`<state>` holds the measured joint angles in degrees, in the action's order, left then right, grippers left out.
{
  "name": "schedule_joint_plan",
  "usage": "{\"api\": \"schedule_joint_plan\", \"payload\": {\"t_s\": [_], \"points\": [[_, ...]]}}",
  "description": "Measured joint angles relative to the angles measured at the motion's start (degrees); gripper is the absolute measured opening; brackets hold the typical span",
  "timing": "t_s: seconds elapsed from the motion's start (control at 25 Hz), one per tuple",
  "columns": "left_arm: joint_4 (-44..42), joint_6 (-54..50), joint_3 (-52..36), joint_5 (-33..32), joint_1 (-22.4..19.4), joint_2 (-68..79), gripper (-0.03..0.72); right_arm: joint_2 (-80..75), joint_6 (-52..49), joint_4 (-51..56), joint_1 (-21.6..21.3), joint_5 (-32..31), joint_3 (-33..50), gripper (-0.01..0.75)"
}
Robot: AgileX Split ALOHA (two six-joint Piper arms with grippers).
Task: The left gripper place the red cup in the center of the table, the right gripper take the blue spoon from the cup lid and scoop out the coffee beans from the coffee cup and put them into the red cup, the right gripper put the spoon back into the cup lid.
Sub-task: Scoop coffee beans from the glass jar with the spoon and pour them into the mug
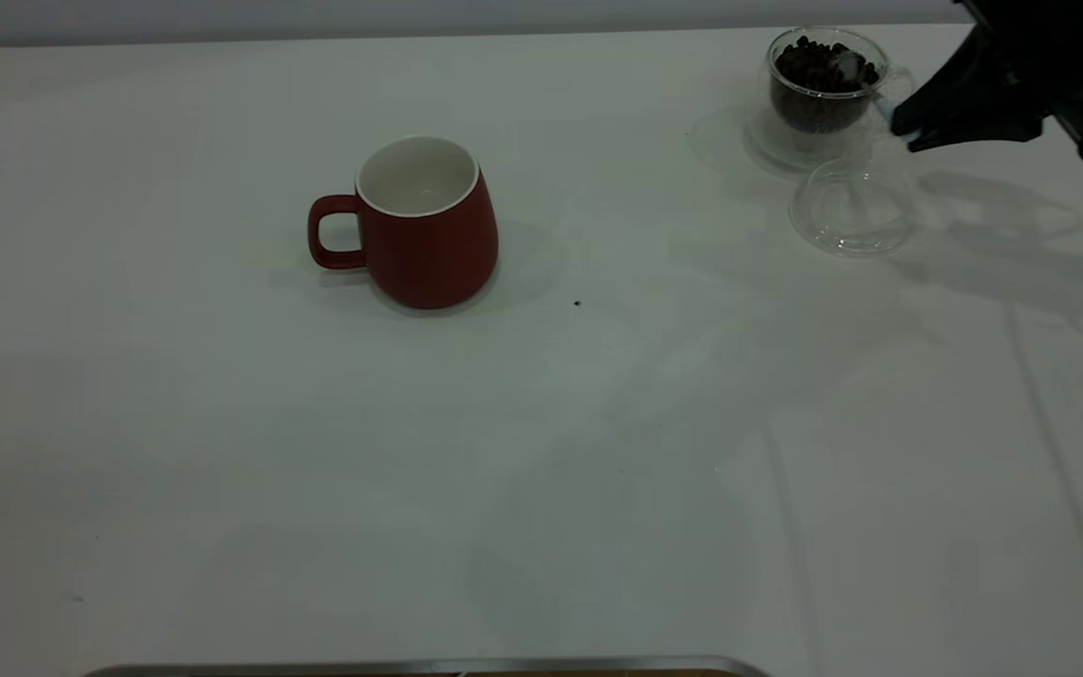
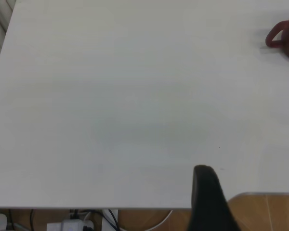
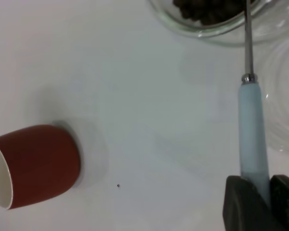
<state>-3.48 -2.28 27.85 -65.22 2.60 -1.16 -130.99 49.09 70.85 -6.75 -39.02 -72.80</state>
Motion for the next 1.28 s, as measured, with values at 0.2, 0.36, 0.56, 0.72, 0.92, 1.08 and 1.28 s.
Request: {"api": "schedule_joint_plan", "payload": {"t_s": [0.2,0.36,0.56,0.72,0.92,1.08,1.28], "points": [[0.00,-0.11,0.00,0.00,0.00,0.00,0.515,-0.05,-0.11,0.70,0.53,-1.13,0.00,0.104],[0.00,-0.13,0.00,0.00,0.00,0.00,0.515,-0.05,0.73,3.30,0.42,-2.94,0.00,0.104],[0.00,-0.19,0.00,0.00,0.00,0.00,0.515,-0.05,1.50,4.97,-0.89,-5.71,0.00,0.104],[0.00,-0.19,0.00,0.00,0.00,0.00,0.515,-0.05,1.50,5.07,-2.32,-7.08,0.00,0.104],[0.00,-0.19,0.00,0.00,0.00,0.00,0.515,-0.05,1.76,5.46,-3.63,-9.15,0.00,0.104],[0.00,-0.19,0.00,0.00,0.00,0.00,0.515,-0.05,1.98,5.46,-3.89,-8.88,0.00,0.104],[0.00,-0.19,0.00,0.00,0.00,0.00,0.515,-0.05,2.09,5.14,-3.89,-5.59,0.00,0.103]]}}
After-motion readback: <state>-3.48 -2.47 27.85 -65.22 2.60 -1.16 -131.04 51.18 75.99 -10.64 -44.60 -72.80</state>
